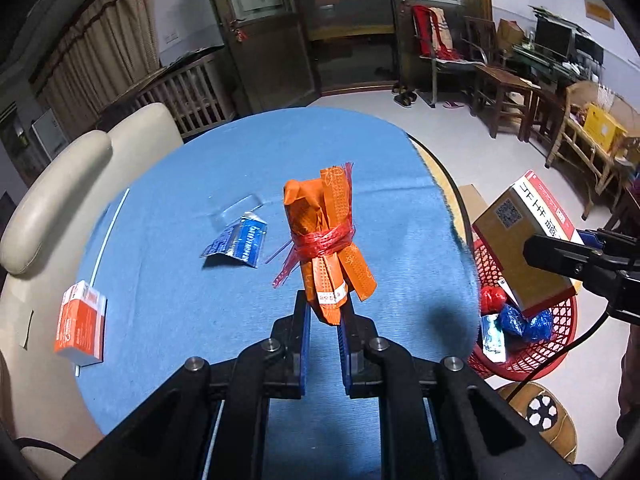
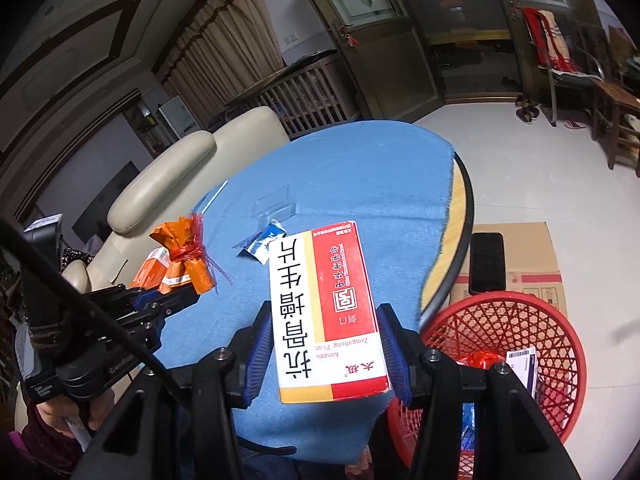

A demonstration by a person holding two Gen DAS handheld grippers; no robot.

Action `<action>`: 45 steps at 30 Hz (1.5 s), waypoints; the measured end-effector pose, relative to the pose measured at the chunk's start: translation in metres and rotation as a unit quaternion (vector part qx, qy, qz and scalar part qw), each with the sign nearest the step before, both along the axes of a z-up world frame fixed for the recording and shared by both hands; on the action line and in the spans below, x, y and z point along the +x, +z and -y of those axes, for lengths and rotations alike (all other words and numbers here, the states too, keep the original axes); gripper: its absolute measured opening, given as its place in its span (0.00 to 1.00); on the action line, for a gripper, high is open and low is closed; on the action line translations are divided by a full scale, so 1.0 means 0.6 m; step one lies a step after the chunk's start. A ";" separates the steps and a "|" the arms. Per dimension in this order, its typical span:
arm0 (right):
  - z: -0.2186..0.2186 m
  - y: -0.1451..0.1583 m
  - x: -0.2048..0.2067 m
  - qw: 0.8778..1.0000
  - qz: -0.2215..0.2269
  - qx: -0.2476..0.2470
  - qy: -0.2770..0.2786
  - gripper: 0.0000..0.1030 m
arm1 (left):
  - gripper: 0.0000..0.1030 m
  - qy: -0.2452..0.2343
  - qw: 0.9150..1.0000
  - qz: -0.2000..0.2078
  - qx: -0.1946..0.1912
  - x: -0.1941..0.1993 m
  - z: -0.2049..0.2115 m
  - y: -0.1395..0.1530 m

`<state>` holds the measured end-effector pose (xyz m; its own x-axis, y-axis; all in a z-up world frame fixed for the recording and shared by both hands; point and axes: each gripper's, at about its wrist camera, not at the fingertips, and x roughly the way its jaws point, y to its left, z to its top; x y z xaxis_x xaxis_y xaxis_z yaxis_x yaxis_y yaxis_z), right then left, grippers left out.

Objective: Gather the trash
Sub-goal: 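Carry the orange wrapper and red-white box over the red basket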

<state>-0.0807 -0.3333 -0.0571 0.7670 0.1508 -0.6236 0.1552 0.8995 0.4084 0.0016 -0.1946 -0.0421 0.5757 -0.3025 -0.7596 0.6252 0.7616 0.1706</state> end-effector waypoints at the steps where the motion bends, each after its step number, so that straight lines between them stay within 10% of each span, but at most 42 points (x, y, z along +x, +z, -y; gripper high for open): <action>1: 0.003 -0.001 -0.003 1.000 0.000 0.000 -0.002 0.52 | 0.13 -0.003 1.000 0.000 0.001 -0.001 0.003 0.000; 45: 0.086 -0.014 -0.090 0.998 -0.005 0.033 -0.058 0.52 | 0.13 -0.072 0.996 0.025 0.042 -0.094 0.117 0.004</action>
<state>-0.1348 -0.3848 -0.0652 0.7751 0.1020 -0.6236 0.2615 0.8466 0.4636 -0.0545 -0.2649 -0.0394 0.5679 -0.3221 -0.7575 0.7167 0.6460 0.2627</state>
